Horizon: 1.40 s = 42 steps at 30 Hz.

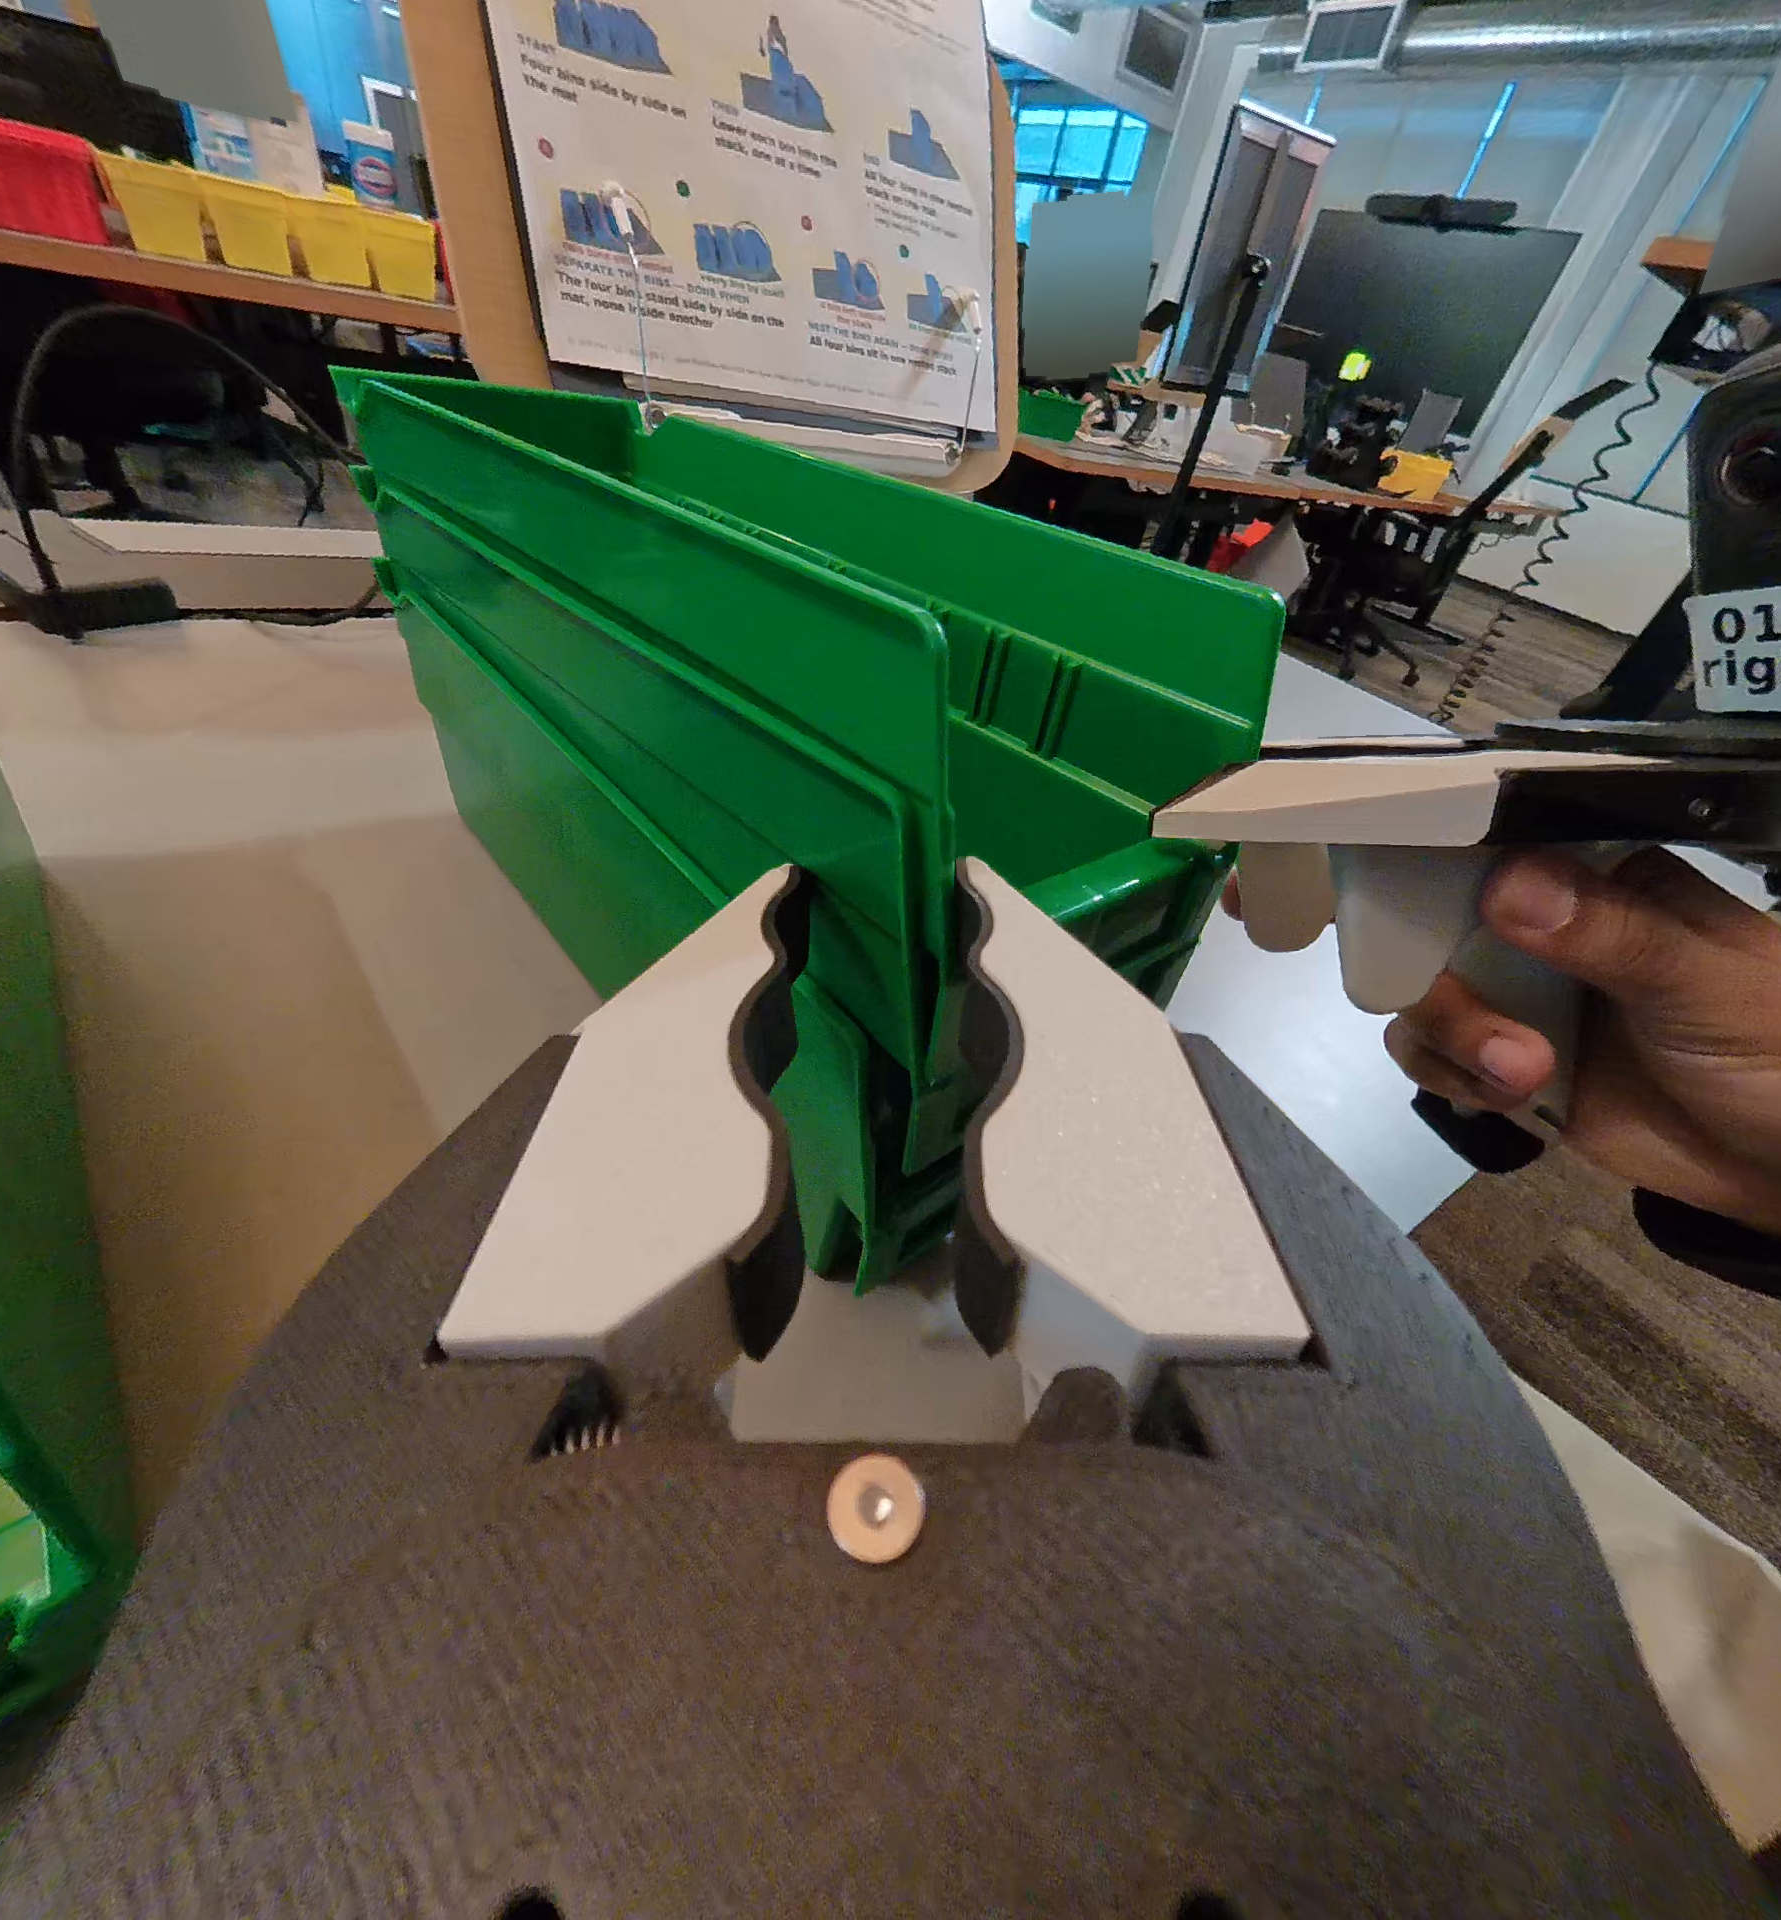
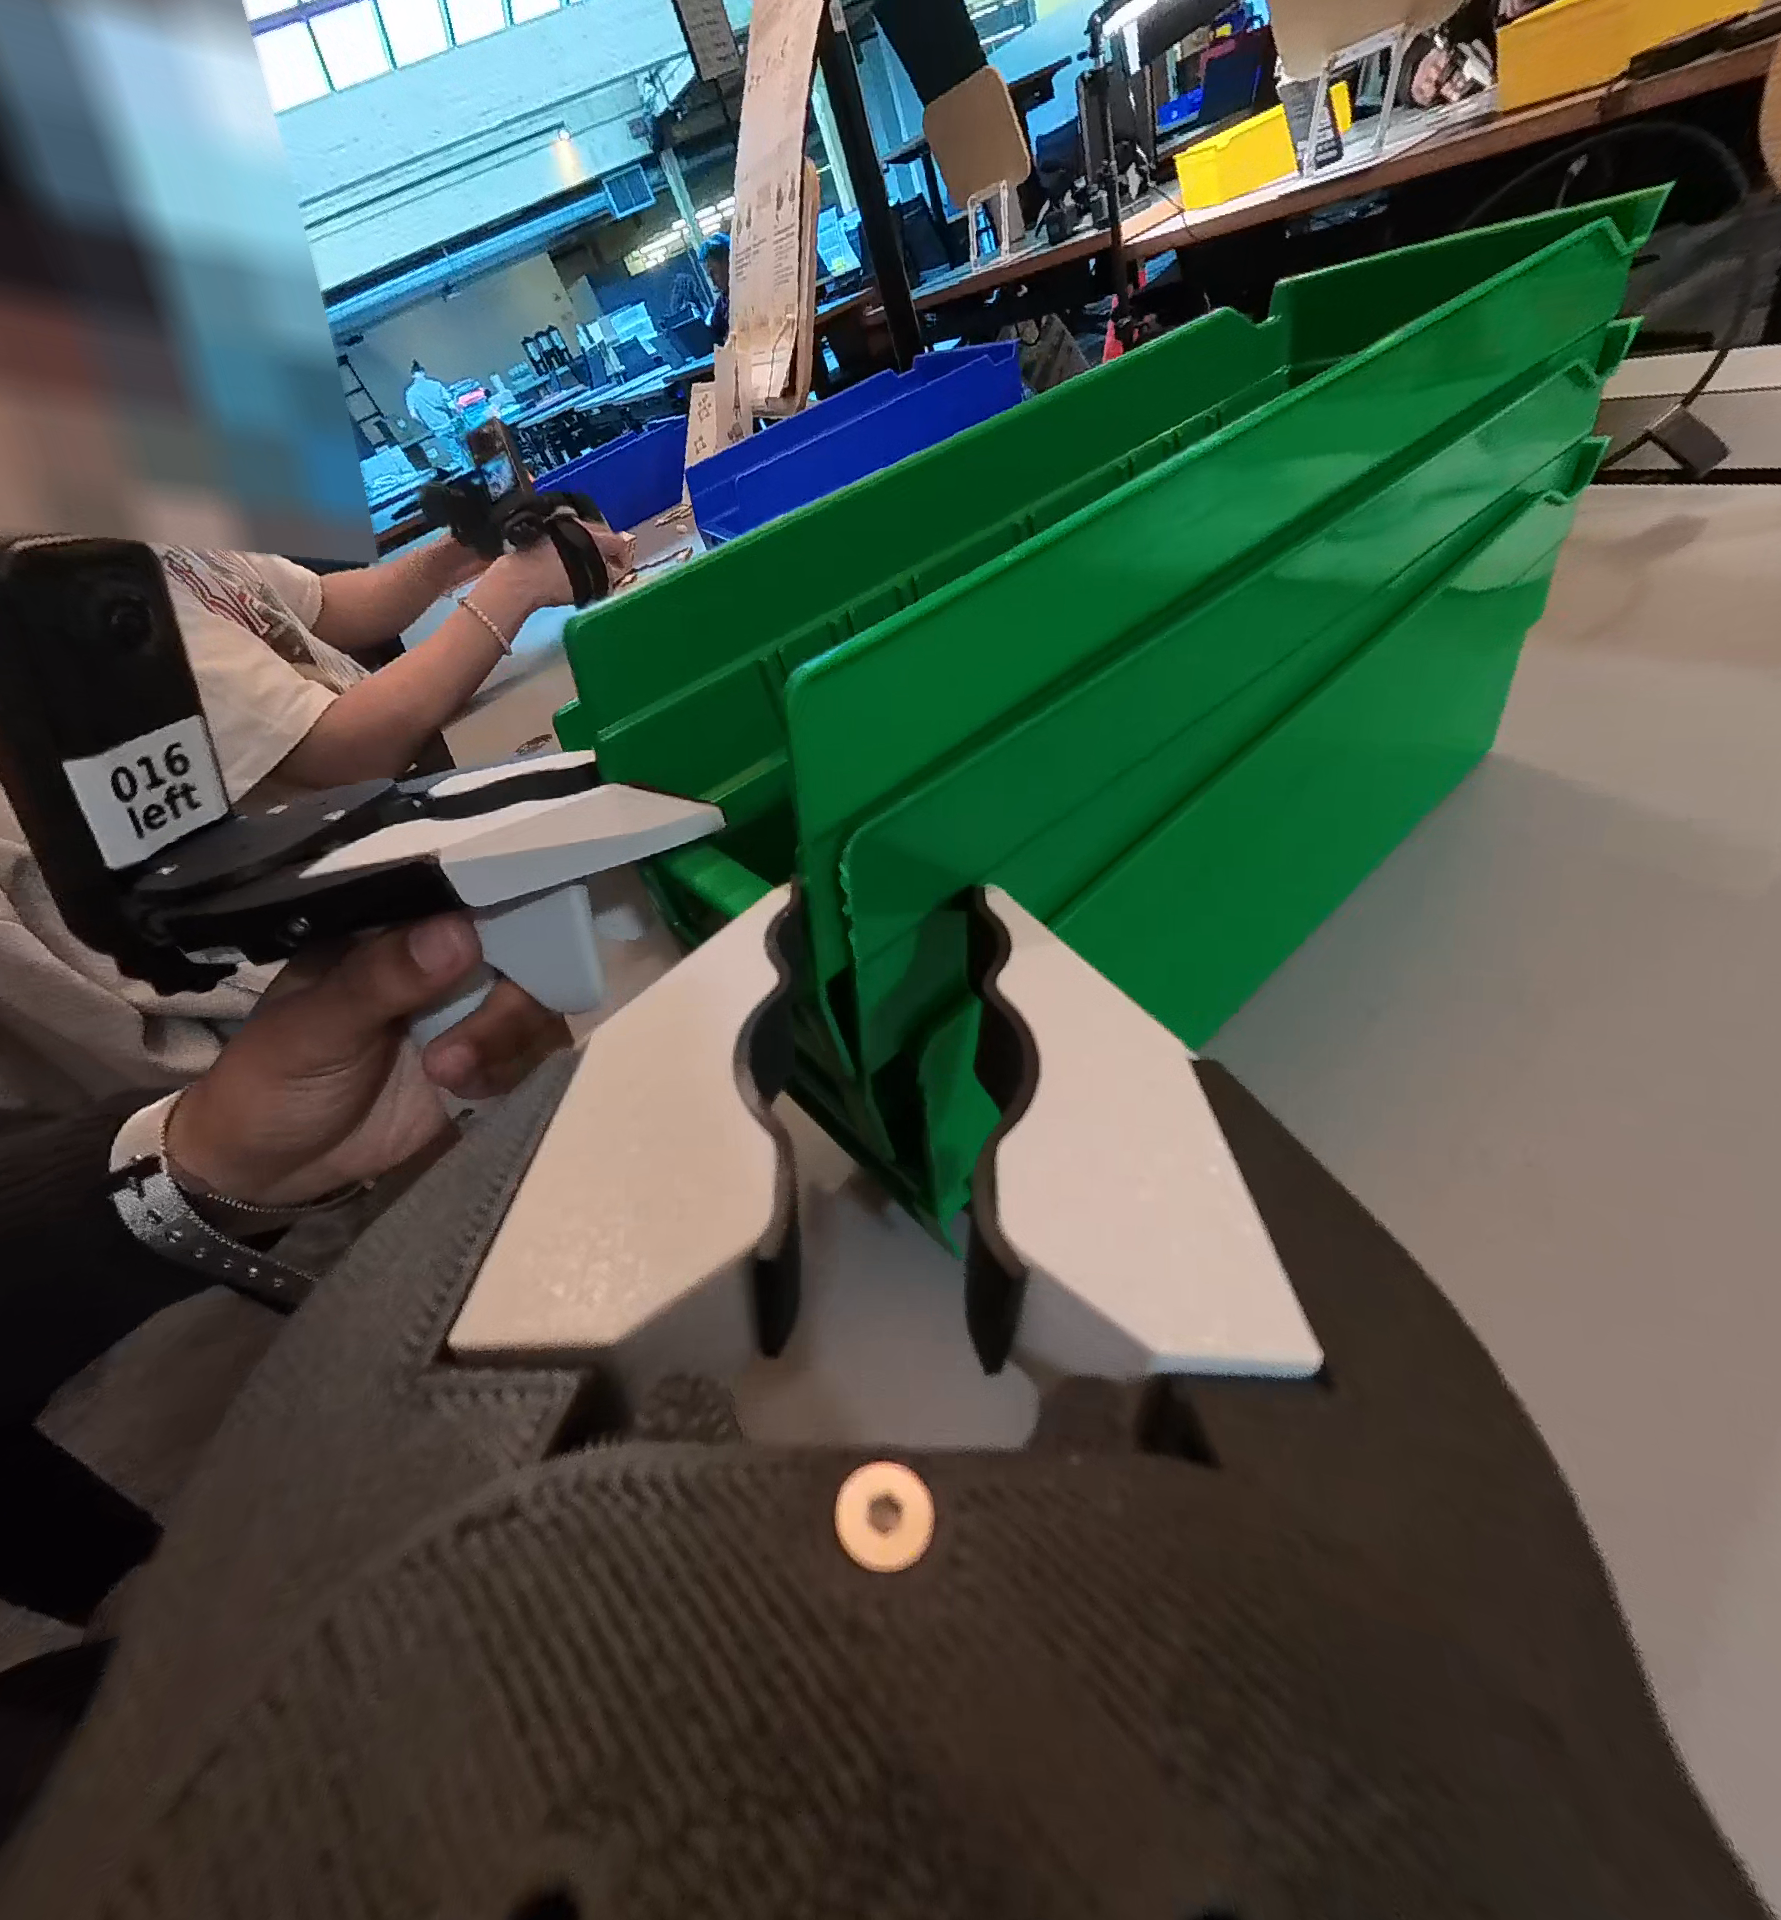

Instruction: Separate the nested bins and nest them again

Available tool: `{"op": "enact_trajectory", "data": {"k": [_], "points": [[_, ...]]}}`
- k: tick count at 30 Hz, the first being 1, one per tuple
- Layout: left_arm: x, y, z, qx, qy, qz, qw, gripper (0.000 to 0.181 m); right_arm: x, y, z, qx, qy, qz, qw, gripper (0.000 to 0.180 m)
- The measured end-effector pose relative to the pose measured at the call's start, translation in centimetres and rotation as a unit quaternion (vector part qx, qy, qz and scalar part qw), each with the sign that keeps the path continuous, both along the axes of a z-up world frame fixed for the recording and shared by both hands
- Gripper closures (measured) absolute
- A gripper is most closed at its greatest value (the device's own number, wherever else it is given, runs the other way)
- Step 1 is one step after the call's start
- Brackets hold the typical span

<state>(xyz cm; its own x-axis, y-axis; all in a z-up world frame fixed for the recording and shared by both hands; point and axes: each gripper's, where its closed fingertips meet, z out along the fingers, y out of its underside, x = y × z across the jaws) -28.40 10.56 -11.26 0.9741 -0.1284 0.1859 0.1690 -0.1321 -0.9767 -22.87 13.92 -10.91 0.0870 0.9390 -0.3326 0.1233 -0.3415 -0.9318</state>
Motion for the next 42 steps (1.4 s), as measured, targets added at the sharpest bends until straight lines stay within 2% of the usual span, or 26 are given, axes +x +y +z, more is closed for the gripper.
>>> {"op": "enact_trajectory", "data": {"k": [8,12,15,16,20,26,32,34,39,42], "points": [[-0.2,-0.4,0.8,0.007,0.048,0.027,0.998,0.158,0.0,-0.6,1.0,0.072,-0.001,-0.010,0.997,0.156],[-0.3,-0.6,1.1,0.014,0.082,0.035,0.996,0.159,0.0,-0.6,1.8,0.156,-0.007,-0.042,0.987,0.160],[-0.3,-0.7,1.6,0.027,0.089,0.042,0.995,0.160,0.1,-0.6,2.6,0.250,-0.009,-0.073,0.965,0.163],[-0.3,-0.8,1.6,0.027,0.091,0.041,0.995,0.159,0.1,-0.7,2.6,0.254,-0.011,-0.074,0.964,0.163],[-0.1,-0.8,1.2,0.020,0.075,0.033,0.996,0.158,0.3,-0.7,2.0,0.193,-0.012,-0.061,0.979,0.162],[0.4,-1.3,1.1,0.022,0.064,0.011,0.998,0.157,1.1,-1.8,1.2,0.169,-0.034,-0.046,0.984,0.163],[-1.8,-1.9,0.9,0.016,0.040,0.032,0.999,0.157,0.5,-5.2,1.6,0.119,-0.010,0.030,0.992,0.171],[-2.5,-2.1,1.2,0.025,0.022,0.034,0.999,0.156,0.4,-5.6,1.8,0.120,-0.006,0.033,0.992,0.171],[-3.4,-2.5,2.1,0.030,-0.006,0.034,0.999,0.147,2.1,-3.6,2.8,0.079,0.031,0.021,0.996,0.152],[-4.0,-2.9,4.5,0.049,0.008,0.050,0.997,0.138,3.9,-0.8,1.8,0.055,0.026,-0.001,0.998,0.149]]}}
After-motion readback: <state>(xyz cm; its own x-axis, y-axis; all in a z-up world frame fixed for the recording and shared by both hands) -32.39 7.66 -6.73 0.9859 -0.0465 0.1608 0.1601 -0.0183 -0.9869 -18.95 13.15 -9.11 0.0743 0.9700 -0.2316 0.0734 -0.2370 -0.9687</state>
